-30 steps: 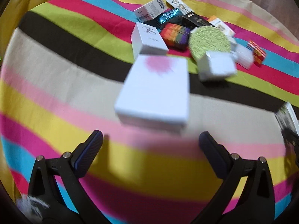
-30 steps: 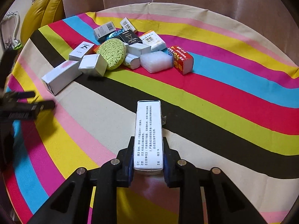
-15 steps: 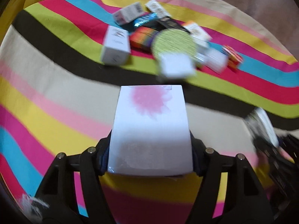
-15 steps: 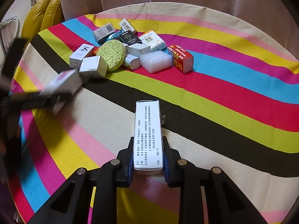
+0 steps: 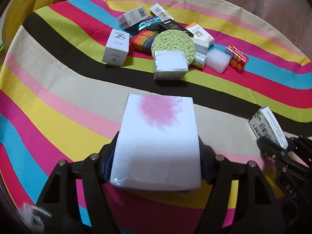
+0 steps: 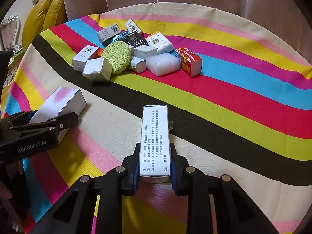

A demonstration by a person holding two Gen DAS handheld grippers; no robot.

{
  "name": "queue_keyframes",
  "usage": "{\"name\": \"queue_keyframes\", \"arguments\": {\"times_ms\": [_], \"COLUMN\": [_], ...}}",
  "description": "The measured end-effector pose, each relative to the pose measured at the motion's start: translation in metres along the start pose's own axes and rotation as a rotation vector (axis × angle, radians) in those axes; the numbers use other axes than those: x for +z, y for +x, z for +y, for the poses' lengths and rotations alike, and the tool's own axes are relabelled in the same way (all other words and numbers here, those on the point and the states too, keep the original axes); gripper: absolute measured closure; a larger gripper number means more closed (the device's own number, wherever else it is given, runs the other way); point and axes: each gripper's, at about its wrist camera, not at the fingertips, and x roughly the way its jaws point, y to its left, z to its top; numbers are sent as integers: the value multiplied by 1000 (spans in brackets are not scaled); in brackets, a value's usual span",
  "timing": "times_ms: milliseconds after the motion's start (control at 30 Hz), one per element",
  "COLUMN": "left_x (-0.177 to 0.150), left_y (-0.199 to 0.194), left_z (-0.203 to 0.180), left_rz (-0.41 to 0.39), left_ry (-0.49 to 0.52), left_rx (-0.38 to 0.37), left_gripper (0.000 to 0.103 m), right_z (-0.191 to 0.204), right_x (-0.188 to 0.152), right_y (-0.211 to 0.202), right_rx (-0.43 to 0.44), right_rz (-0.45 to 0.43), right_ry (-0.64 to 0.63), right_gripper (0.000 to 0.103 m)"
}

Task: Organize objects
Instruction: 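Lift both held white boxes and carry them toward the purple-rimmed storage box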

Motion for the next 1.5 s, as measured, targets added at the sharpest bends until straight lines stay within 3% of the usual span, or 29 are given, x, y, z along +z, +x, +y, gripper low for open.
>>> {"name": "queue_keyframes", "arguments": {"times_ms": [1233, 1333, 1500], "left_x": [-2, -11, -35], "left_y": [-2, -15, -59], "left_z": [1, 3, 6], "left_rz": [6, 39, -5], "left_ry": [21, 5, 22], "left_rx": [33, 24, 23], "left_gripper": [33, 33, 33], "right_z": [-1, -3, -1], "right_x": [-1, -2, -22], "right_y": [1, -2, -28], "right_rx": [4, -3, 55], "right_rz": [1, 0, -2], "right_ry": [3, 26, 109], "right_gripper": [77, 78, 78]}}
